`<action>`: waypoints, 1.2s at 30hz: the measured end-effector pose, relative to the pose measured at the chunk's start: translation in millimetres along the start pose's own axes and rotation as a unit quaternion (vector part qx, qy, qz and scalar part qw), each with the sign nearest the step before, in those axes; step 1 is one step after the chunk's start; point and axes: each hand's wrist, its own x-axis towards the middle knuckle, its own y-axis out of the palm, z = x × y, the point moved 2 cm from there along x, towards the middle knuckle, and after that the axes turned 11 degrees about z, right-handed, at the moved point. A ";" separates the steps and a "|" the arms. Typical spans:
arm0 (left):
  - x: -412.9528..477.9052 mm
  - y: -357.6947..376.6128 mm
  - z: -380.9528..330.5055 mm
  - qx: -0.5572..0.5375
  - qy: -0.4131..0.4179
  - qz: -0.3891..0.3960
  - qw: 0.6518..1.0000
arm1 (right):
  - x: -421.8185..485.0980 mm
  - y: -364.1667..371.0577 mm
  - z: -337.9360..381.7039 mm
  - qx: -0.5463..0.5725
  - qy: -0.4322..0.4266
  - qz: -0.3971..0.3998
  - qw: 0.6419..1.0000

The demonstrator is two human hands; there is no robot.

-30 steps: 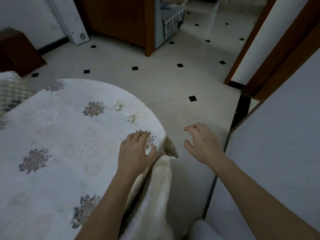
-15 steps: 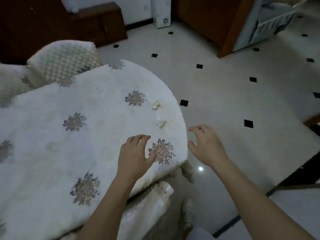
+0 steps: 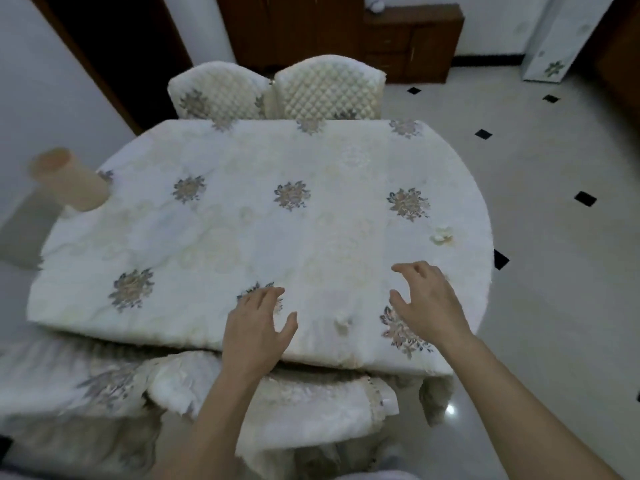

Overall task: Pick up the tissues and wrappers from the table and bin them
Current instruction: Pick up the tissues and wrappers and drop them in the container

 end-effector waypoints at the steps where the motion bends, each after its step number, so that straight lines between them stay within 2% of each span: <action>1: -3.5 -2.0 12.1 -0.006 -0.012 -0.009 1.000 | 4.5 3.4 5.7 -0.007 -0.008 0.008 1.000; 6: -8.8 -2.3 59.9 -0.026 -0.059 -0.025 0.998 | 24.2 30.0 27.9 -0.035 -0.036 0.063 0.997; 10: 5.7 12.1 89.2 -0.051 -0.097 0.033 0.993 | 35.2 59.2 37.8 -0.061 -0.052 0.124 0.989; 17: 49.8 44.8 134.4 -0.113 -0.131 0.073 0.982 | 51.6 100.3 42.4 -0.094 -0.022 0.218 0.971; 27: 102.3 74.4 176.7 -0.111 -0.131 0.115 0.978 | 64.6 120.8 44.4 -0.140 0.009 0.216 0.966; 36: 118.7 81.9 180.6 -0.074 -0.050 0.143 0.986 | 67.0 138.8 33.7 -0.089 0.037 0.199 0.975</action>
